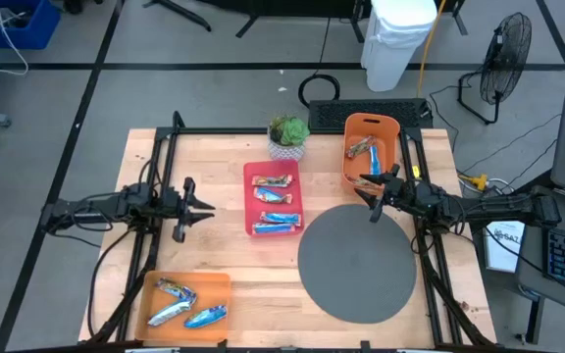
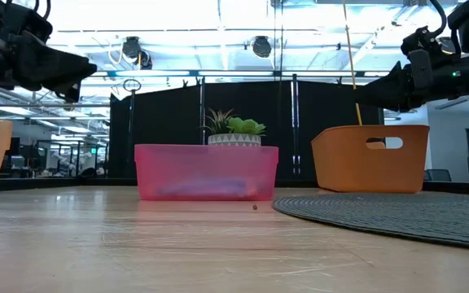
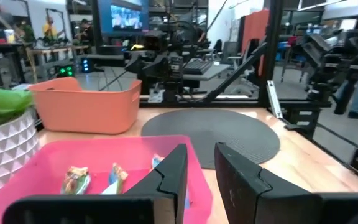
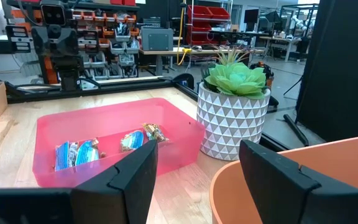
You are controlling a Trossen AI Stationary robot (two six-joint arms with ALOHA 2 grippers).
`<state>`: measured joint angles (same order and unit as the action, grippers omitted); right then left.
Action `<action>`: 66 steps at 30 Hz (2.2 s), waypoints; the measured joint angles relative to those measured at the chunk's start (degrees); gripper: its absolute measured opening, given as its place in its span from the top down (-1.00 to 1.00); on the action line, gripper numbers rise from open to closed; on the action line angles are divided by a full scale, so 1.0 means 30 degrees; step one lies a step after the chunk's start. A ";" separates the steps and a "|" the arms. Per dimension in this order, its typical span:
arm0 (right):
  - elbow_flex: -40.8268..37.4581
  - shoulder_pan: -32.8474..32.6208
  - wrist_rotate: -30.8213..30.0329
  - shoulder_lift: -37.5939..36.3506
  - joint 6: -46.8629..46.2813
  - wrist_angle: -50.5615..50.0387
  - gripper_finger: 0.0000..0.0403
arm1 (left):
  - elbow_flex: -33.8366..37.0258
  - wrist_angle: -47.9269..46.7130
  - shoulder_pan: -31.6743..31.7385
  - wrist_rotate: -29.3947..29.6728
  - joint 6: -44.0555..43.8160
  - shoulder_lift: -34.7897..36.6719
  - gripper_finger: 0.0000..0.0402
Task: Pick and place Granola Bars by type
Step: Return to Home Position
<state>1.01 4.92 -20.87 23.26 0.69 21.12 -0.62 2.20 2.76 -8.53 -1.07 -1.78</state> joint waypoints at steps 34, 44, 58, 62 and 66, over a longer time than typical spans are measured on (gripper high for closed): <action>0.0004 0.0003 0.0004 0.0003 -0.0006 0.0000 -0.09 | 0.0000 -0.0133 0.0525 0.3808 -0.0237 -0.0044 0.56; 0.0004 -0.0004 -0.0004 -0.0004 -0.0004 0.0000 -0.09 | 0.0000 -0.0141 0.0525 0.3822 -0.0231 -0.0044 0.56; 0.0004 -0.0001 0.0001 0.0001 -0.0002 0.0000 -0.09 | 0.0000 -0.0148 0.0525 0.3830 -0.0229 -0.0044 0.56; 0.0004 -0.0003 0.0004 0.0003 -0.0006 0.0000 -0.08 | 0.0000 -0.0148 0.0525 0.3830 -0.0229 -0.0044 0.56; 0.0004 0.0003 0.0002 -0.0002 -0.0002 0.0000 -0.09 | 0.0000 -0.0148 0.0525 0.3830 -0.0229 -0.0044 0.56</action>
<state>1.02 4.93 -20.87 23.25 0.68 21.12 -0.62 1.76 4.34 2.96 -1.76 -1.91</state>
